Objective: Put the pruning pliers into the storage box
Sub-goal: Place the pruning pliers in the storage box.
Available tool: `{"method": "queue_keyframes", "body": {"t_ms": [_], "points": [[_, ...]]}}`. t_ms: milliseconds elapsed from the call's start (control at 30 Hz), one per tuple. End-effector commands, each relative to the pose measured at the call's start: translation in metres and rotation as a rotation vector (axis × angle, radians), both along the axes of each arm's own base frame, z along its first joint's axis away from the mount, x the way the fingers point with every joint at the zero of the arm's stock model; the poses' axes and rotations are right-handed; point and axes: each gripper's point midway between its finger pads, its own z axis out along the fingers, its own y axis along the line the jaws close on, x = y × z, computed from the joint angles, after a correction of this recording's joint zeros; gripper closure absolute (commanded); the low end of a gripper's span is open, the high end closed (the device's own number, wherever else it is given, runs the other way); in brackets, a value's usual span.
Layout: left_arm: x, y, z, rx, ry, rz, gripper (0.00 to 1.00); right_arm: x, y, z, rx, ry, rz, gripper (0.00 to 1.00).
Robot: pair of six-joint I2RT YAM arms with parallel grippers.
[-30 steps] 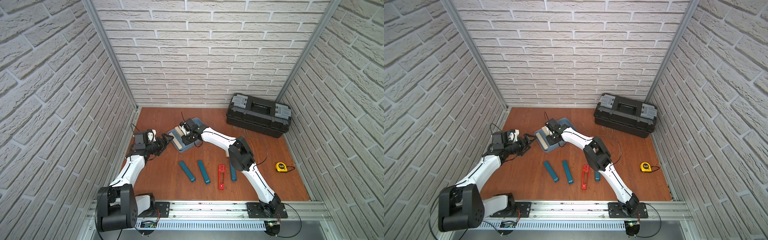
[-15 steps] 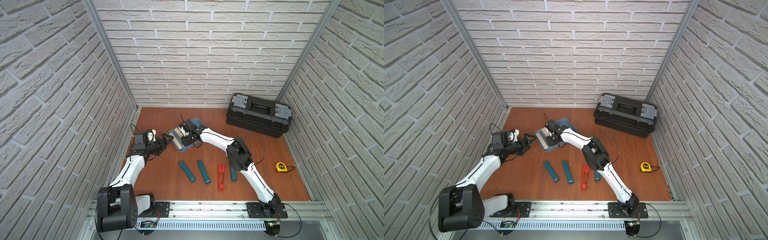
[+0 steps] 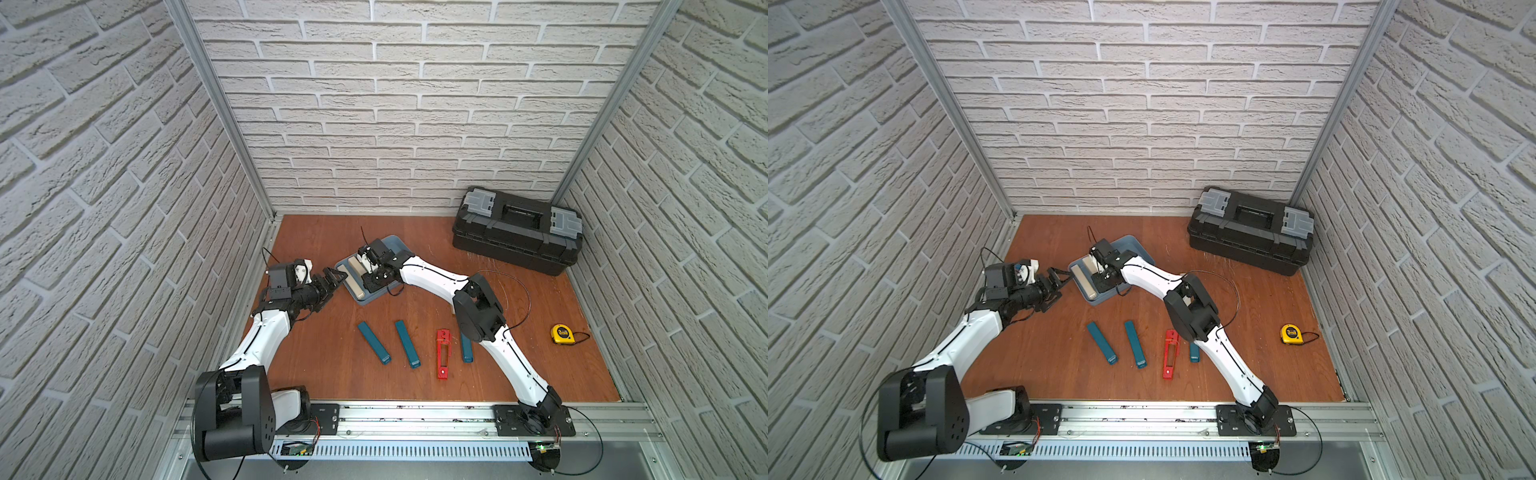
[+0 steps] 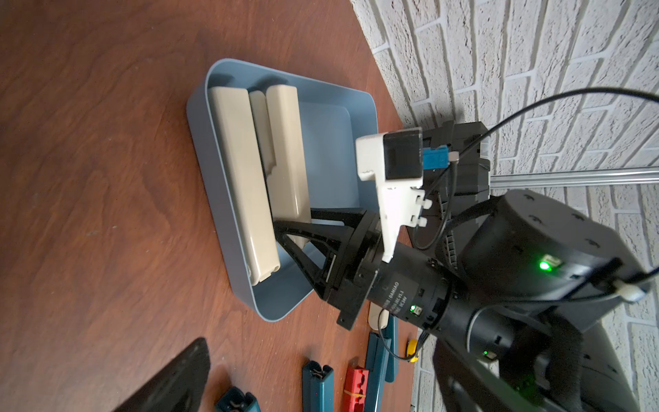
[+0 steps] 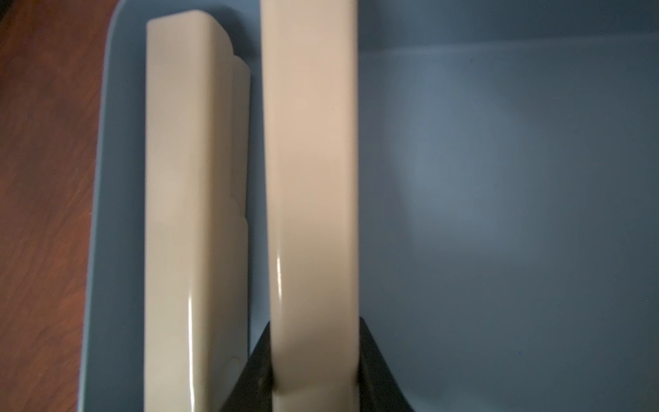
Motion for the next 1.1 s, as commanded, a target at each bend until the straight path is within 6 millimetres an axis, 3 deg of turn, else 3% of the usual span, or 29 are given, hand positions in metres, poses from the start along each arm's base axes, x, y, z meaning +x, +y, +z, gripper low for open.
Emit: {"method": "queue_keyframes", "body": {"t_ms": [0,367,667,900,1067], "points": [[0.002,0.001,0.001,-0.003,-0.024,-0.006,0.02,0.001,0.011,0.025,0.047,-0.042,0.024,0.7],[0.001,0.001,0.002,0.002,-0.025,-0.004,0.02,-0.001,0.014,0.042,0.078,-0.052,0.045,0.66],[0.001,0.001,0.002,0.004,-0.026,-0.004,0.02,-0.005,0.013,0.054,0.093,-0.062,0.058,0.51],[0.002,0.0,0.002,0.004,-0.025,-0.006,0.02,-0.007,0.003,0.073,0.079,-0.094,0.06,0.47],[0.002,0.0,-0.001,0.005,-0.016,-0.008,0.02,0.005,-0.009,0.085,0.062,-0.161,0.025,0.45]]}}
